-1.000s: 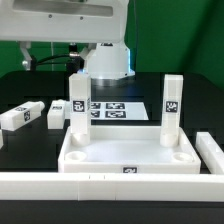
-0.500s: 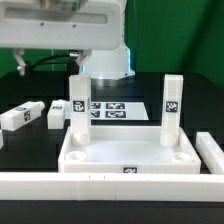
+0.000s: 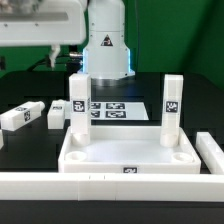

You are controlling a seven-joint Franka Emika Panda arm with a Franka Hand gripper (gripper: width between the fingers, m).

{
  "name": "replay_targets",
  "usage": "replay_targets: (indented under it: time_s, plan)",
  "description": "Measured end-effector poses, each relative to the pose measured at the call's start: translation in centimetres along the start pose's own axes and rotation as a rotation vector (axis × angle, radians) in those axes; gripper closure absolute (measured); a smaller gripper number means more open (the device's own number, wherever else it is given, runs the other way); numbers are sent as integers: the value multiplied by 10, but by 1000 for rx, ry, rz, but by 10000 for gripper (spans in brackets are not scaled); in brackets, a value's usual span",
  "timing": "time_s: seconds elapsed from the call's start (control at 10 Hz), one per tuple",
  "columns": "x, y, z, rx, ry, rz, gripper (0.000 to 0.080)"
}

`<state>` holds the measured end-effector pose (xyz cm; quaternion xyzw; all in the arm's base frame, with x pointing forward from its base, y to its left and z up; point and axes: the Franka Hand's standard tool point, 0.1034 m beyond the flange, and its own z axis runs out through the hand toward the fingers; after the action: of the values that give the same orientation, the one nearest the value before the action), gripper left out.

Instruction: Assemble desk

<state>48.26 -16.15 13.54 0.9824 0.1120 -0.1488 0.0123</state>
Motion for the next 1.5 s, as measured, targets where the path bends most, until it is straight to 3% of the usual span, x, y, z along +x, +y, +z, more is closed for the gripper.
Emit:
replay_targets:
  time_s: [0.3,0.4,0.6,0.8,1.2,1.4,1.5]
  plan:
    - [-3,-1,3,9,-2,12,150]
    - [-9,-1,8,25,-7,29,150]
    - [-24,-7,27,32,1,36,150]
    - [-37,-20,50,111,-66,150,150]
    - [-32,-20,53,120,-110,157,150]
    - [-41,-17,59,197,-275,214,150]
    - [-39,-13,62,213,-349,219,150]
